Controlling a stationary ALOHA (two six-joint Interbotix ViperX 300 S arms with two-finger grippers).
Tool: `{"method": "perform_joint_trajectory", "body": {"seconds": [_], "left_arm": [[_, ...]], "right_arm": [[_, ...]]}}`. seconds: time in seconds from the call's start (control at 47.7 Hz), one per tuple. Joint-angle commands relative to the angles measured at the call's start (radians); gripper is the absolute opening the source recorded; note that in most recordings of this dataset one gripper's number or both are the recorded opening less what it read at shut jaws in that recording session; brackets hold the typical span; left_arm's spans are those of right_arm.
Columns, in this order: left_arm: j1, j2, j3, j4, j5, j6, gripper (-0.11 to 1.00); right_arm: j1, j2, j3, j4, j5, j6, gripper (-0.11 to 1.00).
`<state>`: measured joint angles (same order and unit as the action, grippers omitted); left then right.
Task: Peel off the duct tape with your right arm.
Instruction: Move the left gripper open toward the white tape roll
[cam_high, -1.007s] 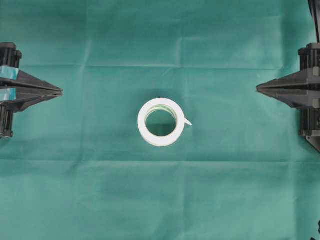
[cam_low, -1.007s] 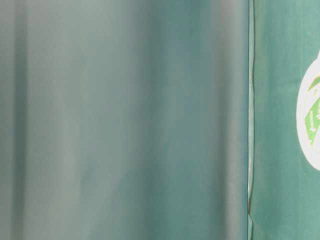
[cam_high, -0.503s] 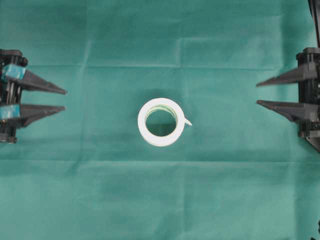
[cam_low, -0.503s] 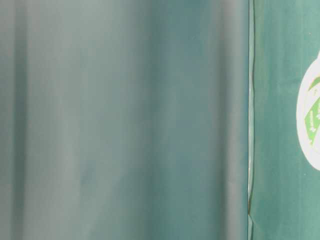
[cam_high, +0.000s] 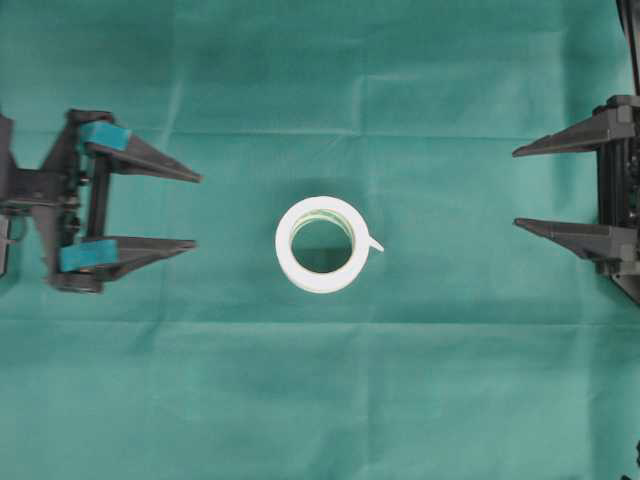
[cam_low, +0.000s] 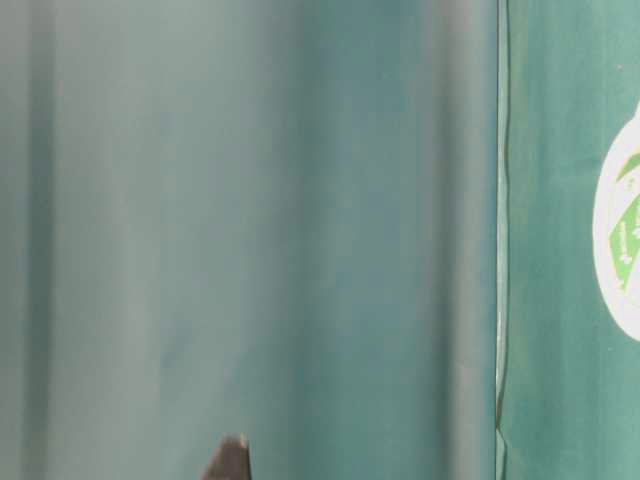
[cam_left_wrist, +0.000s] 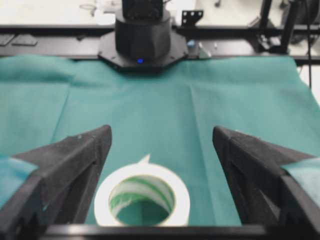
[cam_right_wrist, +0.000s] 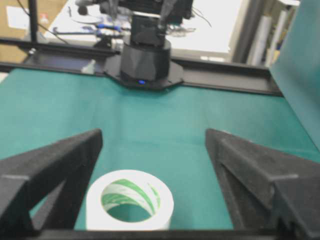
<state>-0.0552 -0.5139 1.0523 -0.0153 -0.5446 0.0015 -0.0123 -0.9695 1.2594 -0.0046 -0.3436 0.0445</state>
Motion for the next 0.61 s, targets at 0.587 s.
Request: {"method": "perform_joint_trajectory", "body": {"seconds": [0.587], "left_arm": [[-0.003,0.399,-0.377,-0.002,-0.041,0.000,0.95]], "right_arm": [[0.000,0.002,-0.009,0.000,-0.023,0.002,0.76]]}}
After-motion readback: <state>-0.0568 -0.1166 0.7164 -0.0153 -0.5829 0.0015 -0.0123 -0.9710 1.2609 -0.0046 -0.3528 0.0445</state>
